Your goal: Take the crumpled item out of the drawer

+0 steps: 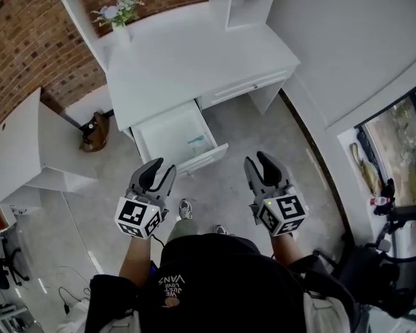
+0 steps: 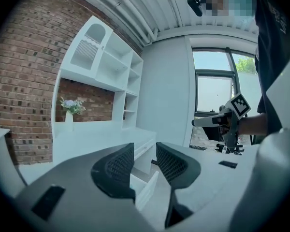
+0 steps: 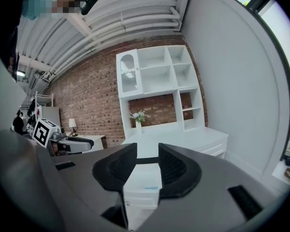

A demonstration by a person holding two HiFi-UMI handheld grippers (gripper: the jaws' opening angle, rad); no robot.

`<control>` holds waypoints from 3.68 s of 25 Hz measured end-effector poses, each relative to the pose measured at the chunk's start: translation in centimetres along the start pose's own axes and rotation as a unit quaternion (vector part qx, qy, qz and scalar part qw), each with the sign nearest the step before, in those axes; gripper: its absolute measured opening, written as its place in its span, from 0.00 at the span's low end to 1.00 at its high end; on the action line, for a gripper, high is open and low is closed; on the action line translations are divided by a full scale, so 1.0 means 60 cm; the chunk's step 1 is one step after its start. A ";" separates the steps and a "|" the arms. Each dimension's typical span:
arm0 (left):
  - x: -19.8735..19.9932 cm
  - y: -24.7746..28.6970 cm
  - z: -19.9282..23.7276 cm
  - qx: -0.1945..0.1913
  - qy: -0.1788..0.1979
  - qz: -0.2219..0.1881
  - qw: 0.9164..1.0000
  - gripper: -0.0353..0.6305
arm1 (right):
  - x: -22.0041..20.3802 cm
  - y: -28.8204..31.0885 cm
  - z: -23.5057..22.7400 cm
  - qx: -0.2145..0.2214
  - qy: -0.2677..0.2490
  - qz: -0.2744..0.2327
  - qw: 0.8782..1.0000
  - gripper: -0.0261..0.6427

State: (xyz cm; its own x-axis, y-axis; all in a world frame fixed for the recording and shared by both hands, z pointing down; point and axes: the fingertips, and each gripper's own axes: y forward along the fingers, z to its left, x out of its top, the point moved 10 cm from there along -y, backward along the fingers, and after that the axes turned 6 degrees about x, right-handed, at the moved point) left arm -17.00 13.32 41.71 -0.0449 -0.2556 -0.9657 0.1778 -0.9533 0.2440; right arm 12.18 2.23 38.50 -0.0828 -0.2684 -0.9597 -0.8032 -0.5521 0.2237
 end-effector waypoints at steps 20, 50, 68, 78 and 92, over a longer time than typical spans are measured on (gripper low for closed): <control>0.000 0.281 0.201 -0.205 0.142 0.089 0.964 0.24 | -0.022 0.144 0.015 -0.150 0.070 -0.005 0.986 0.21; -0.316 0.641 0.150 -0.289 0.205 0.361 0.863 0.25 | -0.109 0.221 -0.224 -0.103 0.118 0.092 0.983 0.21; -0.448 0.704 0.143 -0.282 0.182 0.457 0.824 0.25 | -0.164 0.261 -0.250 -0.059 0.141 0.107 0.982 0.21; -0.463 0.704 0.141 -0.271 0.151 0.470 0.826 0.07 | -0.156 0.251 -0.256 -0.070 0.135 0.122 0.981 0.21; -0.371 0.642 0.158 -0.239 0.139 0.401 0.873 0.06 | -0.130 0.244 -0.205 -0.060 0.116 0.086 0.988 0.21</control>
State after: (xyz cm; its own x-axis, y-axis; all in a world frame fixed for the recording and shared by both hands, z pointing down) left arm -18.48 -19.25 73.45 0.5114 -0.6981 -0.5012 0.4345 -0.2931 0.8516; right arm 8.32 -13.45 51.34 -0.0638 -0.5331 -0.8437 -0.7127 -0.5674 0.4124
